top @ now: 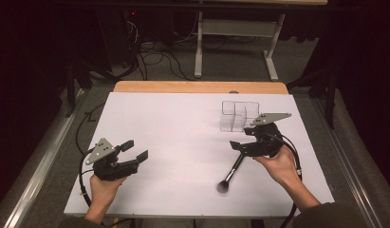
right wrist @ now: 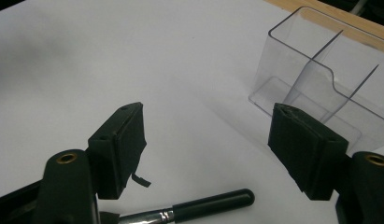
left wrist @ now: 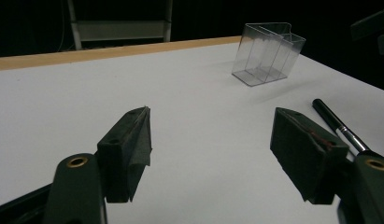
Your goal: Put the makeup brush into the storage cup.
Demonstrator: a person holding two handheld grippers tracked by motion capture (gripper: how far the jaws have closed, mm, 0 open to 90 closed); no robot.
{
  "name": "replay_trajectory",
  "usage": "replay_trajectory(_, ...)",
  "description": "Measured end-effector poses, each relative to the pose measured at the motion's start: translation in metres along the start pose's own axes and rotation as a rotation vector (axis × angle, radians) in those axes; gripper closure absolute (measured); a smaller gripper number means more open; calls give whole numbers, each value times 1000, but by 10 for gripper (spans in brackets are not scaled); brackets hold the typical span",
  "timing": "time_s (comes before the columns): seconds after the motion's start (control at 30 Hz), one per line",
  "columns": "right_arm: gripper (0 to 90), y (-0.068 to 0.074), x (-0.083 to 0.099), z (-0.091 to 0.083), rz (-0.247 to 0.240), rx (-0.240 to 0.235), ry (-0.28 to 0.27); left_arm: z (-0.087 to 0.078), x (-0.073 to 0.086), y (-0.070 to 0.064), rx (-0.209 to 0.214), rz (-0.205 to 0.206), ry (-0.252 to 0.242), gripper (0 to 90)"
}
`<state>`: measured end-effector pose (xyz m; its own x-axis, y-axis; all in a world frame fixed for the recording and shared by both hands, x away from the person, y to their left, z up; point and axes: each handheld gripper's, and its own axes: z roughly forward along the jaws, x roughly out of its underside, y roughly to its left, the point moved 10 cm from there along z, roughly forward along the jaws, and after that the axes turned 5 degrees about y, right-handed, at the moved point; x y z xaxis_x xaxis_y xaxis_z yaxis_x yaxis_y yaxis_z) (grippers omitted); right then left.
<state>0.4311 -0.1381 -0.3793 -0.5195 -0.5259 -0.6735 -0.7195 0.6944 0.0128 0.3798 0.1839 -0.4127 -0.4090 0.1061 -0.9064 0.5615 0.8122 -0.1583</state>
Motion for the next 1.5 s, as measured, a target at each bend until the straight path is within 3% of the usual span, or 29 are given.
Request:
replay_trajectory(0.6,287,4,7,-2,-57,-23,171,1,0,-1,-2,8,3,294)
replay_trajectory(1.03,302,12,15,4,-180,-51,323,1,0,0,-5,8,-1,290)
replay_trajectory(1.3,327,12,13,4,-244,-42,360,1,0,1,-12,13,-1,276)
replay_trajectory(1.5,332,12,10,2,-259,-44,369,1,0,1,-15,13,-2,270)
